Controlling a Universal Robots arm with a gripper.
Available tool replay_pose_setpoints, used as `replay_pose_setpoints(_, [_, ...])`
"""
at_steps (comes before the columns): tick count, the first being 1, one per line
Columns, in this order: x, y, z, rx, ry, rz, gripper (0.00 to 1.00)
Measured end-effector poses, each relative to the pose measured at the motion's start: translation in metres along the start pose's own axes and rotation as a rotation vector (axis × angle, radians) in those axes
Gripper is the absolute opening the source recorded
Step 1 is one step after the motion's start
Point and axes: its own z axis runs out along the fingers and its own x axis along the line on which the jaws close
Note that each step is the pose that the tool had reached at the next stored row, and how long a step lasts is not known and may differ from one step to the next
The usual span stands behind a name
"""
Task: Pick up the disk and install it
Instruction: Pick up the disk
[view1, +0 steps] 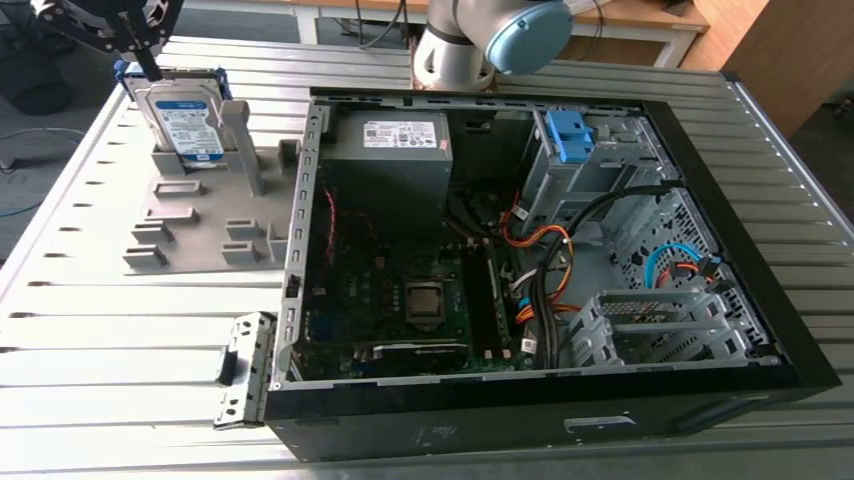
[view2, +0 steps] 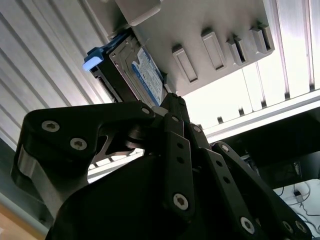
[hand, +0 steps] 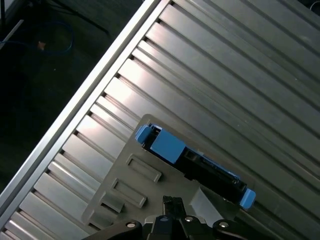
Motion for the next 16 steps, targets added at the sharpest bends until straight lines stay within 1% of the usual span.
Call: replay_pose_setpoints(16, [0.0,0.0,0.0,-0.0012,0.0012,-0.047,0.11])
